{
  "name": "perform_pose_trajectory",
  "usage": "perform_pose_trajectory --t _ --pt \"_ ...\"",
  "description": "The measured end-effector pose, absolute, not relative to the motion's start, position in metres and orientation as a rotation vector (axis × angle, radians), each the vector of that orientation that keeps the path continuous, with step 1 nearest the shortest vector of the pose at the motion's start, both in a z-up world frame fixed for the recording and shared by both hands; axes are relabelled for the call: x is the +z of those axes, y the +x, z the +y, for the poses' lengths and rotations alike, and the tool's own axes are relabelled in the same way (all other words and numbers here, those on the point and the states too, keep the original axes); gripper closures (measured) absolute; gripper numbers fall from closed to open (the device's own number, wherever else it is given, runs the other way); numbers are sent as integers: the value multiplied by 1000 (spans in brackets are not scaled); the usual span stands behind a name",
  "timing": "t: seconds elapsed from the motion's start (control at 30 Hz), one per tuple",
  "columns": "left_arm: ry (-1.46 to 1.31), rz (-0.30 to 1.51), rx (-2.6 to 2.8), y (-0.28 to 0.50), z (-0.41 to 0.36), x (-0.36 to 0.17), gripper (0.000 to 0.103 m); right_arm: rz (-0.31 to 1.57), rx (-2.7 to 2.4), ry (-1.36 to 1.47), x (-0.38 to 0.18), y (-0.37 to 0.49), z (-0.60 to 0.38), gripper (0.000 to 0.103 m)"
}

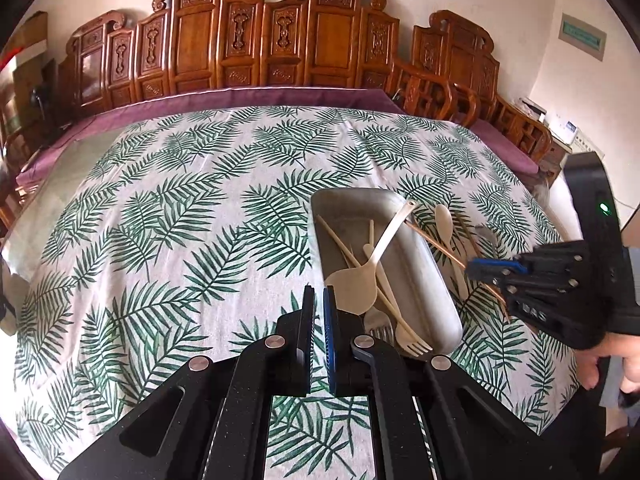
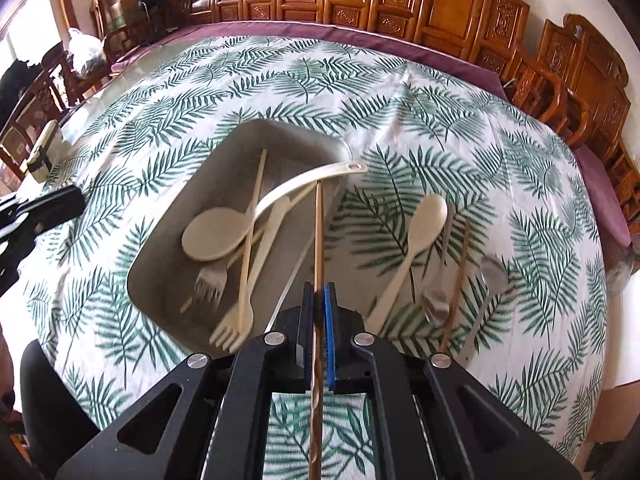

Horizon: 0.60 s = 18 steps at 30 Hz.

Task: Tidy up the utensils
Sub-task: 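Lower the cream ladle into the grey tray and open the left gripper, then lower the chopstick into the grey tray and open the right gripper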

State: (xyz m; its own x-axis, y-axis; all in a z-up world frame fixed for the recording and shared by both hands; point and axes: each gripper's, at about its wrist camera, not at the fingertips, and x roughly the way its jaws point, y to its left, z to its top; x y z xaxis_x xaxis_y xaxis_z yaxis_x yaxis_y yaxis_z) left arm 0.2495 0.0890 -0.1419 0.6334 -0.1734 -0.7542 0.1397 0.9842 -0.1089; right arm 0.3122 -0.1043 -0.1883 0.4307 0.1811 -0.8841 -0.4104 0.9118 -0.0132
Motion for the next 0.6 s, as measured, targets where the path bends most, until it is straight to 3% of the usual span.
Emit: perform_pose_trajectory --t 0.6 --pt "-87 866 -158 247 117 -145 100 1031 421 -211 -189 310 -61 97"
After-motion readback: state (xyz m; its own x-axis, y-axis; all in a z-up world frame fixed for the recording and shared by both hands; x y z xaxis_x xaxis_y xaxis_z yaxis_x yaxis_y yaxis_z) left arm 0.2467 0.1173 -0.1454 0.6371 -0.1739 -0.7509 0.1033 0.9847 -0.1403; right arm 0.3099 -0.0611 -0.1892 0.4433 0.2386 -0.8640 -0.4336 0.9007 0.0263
